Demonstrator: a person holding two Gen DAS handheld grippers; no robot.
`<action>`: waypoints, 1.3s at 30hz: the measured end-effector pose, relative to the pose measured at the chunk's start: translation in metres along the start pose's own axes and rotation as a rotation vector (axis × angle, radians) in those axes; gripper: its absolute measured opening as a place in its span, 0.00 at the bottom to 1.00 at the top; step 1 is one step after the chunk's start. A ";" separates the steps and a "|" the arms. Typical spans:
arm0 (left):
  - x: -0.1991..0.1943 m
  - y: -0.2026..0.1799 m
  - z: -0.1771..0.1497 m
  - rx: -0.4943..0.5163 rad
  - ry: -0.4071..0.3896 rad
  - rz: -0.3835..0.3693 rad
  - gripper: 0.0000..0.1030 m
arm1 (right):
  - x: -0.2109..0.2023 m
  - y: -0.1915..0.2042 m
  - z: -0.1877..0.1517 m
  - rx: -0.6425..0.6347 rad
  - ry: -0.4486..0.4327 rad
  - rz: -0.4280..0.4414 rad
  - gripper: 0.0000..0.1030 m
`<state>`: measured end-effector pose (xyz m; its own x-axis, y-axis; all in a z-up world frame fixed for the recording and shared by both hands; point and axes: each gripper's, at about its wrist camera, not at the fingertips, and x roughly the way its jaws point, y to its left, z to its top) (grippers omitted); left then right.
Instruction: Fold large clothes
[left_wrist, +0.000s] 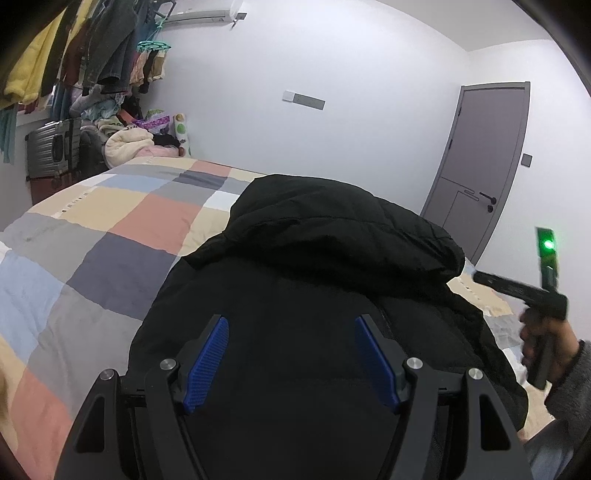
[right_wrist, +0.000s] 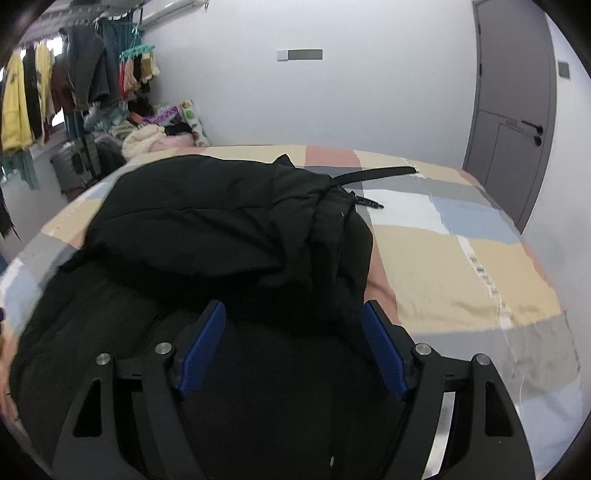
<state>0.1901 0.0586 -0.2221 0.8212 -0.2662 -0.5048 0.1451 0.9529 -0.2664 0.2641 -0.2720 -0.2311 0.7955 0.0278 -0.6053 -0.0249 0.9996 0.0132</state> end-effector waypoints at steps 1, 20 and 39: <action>-0.001 0.000 0.000 -0.002 0.001 -0.002 0.68 | -0.008 -0.001 -0.005 0.008 0.010 0.001 0.74; -0.031 0.048 -0.005 -0.250 0.113 -0.026 0.76 | -0.010 -0.111 -0.106 0.669 0.362 0.060 0.79; 0.035 0.155 -0.049 -0.647 0.520 0.130 0.80 | 0.008 -0.081 -0.115 0.763 0.419 0.546 0.90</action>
<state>0.2142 0.1898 -0.3212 0.4275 -0.3446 -0.8358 -0.4084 0.7512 -0.5186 0.2034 -0.3533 -0.3284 0.5126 0.6220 -0.5919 0.1877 0.5916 0.7841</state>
